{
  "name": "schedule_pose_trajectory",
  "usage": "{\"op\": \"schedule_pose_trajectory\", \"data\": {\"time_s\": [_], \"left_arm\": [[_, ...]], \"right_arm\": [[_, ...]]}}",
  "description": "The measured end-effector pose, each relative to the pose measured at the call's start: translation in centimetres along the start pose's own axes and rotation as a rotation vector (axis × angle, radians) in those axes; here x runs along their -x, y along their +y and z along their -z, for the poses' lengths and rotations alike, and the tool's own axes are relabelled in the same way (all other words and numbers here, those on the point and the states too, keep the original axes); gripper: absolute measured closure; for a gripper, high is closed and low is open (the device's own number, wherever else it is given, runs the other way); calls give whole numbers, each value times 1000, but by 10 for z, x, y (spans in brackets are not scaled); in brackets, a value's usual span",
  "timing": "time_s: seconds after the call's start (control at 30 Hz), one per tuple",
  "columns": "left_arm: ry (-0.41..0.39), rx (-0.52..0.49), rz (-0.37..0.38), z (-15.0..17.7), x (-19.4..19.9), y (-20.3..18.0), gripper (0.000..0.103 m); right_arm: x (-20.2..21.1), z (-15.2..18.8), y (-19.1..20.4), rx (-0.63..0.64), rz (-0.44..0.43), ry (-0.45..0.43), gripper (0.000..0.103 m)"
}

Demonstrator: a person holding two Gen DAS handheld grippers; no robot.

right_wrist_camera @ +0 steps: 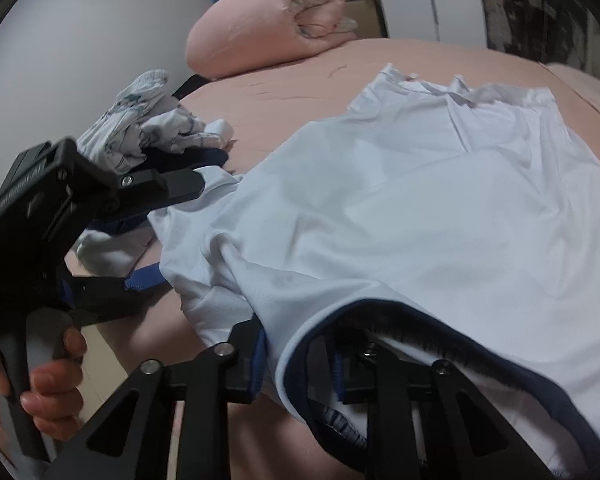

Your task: Fold clothes

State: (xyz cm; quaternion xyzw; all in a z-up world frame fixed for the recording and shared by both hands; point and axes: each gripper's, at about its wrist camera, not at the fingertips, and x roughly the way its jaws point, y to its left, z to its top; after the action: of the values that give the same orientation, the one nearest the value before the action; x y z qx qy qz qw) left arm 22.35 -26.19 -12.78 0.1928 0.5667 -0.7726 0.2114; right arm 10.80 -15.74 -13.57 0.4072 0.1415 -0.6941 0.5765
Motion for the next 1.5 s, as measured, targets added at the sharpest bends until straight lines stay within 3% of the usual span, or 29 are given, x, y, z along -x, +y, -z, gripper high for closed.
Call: {"op": "schedule_pose_trajectory", "data": {"time_s": [0.07, 0.17, 0.3, 0.4, 0.57, 0.67, 0.9, 1.0, 1.07, 1.2, 1.33, 1.5], "left_arm": [[-15, -35, -25, 4, 0, -3, 28], [-32, -72, -86, 9, 0, -4, 47], [-46, -24, -123, 8, 5, 9, 81], [-32, 9, -115, 5, 7, 20, 91], [-37, -16, -139, 7, 9, 18, 94], [-41, -95, -197, 7, 9, 6, 95], [-153, -477, -414, 23, 15, -50, 95], [-191, -614, -471, 28, 19, -66, 95], [-229, -666, -483, 29, 26, -74, 95], [-223, -737, -468, 34, 22, -90, 95], [-171, -785, -414, 43, 11, -98, 95], [-100, -996, -405, 69, -10, -118, 95]], "right_arm": [[3, 0, -5, -59, -17, -2, 91], [8, 1, -9, -143, -72, 0, 97], [17, -2, -5, -200, -150, -5, 98], [20, -6, -5, -234, -199, -2, 98], [25, -3, -13, -292, -271, 8, 98], [26, 1, -19, -336, -286, 13, 98], [15, 15, -27, -392, -247, 76, 98], [14, 20, -28, -404, -240, 89, 98], [14, 21, -29, -407, -242, 92, 98], [14, 24, -32, -414, -243, 101, 98], [11, 28, -35, -428, -253, 118, 98], [11, 31, -39, -454, -269, 118, 98]]}}
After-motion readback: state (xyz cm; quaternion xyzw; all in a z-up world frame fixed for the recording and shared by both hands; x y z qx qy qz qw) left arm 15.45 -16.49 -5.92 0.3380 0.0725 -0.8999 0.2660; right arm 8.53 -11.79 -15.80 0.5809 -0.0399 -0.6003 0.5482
